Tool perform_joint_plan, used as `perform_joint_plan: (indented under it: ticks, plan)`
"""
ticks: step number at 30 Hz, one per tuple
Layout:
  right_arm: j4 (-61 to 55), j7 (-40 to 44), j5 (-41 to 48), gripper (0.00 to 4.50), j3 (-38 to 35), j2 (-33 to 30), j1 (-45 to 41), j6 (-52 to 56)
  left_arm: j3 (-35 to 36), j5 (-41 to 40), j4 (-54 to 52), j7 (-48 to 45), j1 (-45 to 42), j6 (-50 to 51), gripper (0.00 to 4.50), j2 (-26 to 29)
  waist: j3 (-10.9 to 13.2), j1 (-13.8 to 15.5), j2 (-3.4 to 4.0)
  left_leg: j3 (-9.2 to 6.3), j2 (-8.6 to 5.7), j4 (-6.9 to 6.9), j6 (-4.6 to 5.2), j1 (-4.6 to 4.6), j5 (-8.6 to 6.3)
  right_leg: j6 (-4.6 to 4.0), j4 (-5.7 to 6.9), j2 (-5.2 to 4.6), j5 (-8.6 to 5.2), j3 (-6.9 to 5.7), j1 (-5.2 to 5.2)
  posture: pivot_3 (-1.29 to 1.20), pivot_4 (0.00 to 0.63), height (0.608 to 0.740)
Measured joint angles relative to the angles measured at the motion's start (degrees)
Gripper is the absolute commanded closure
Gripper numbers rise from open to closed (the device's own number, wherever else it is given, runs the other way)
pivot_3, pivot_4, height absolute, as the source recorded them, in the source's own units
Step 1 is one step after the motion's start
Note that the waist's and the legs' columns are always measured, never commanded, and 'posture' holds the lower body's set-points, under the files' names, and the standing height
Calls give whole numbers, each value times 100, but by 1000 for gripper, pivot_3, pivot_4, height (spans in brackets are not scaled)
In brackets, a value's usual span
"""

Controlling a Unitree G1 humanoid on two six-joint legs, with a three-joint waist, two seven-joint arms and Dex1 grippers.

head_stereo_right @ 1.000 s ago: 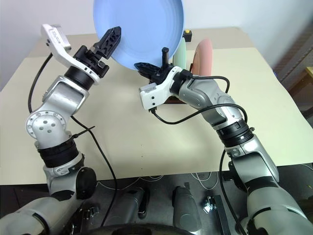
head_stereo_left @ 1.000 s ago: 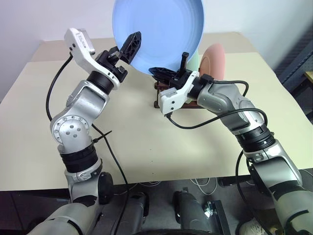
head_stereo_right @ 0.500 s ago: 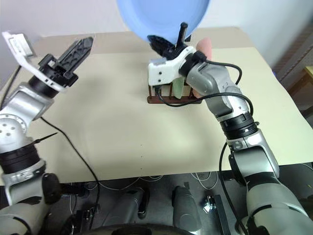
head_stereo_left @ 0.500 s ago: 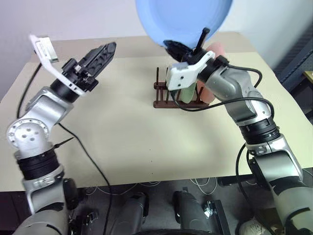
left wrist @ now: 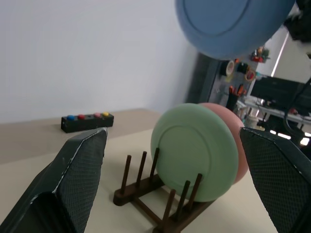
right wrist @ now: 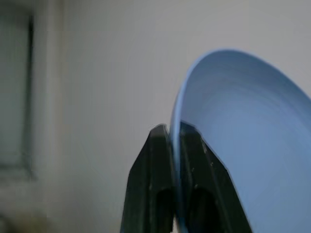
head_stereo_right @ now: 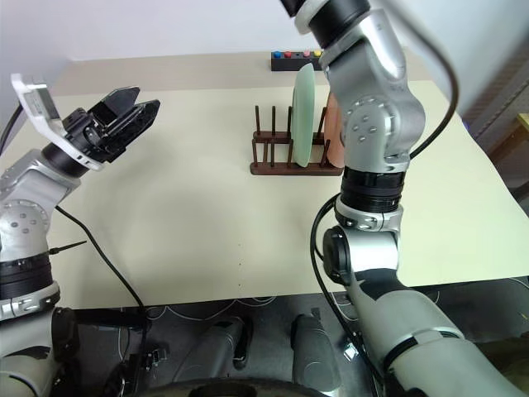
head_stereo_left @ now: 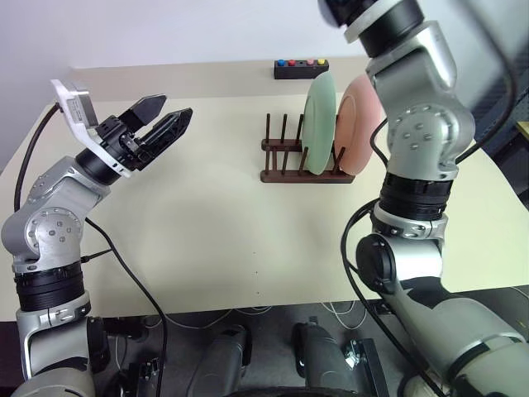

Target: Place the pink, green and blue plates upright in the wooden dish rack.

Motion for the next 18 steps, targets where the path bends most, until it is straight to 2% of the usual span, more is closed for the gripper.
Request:
perform_joint_plan:
  ticks: [3,9,14,18]
  plan:
    - [75,-715,1391,4500,-578,285,12,579,-102,89,-2,-205,71,-47,50,4,3,-30,10,9,0,-14,-2,-1,3,-2,3,-1,1,8,-15,0,150,740]
    - [197,-1962,3156,4500,-909,529,104,994,-214,499,-14,-799,328,-454,50,254,2,-75,13,17,8,-36,-10,0,9,-4,3,0,2,14,-27,0,150,740]
    - [287,-2341,3189,4500,-557,508,790,1199,-443,991,68,-1277,521,-922,50,420,2,-114,15,20,8,-38,-9,-2,11,-5,4,0,3,14,-31,0,150,740]
    - [298,-2342,2742,4500,-115,344,977,1169,-445,1242,211,-1426,482,-1289,50,441,1,-150,14,20,9,-42,-10,-3,11,-5,5,1,3,13,-36,0,150,740]
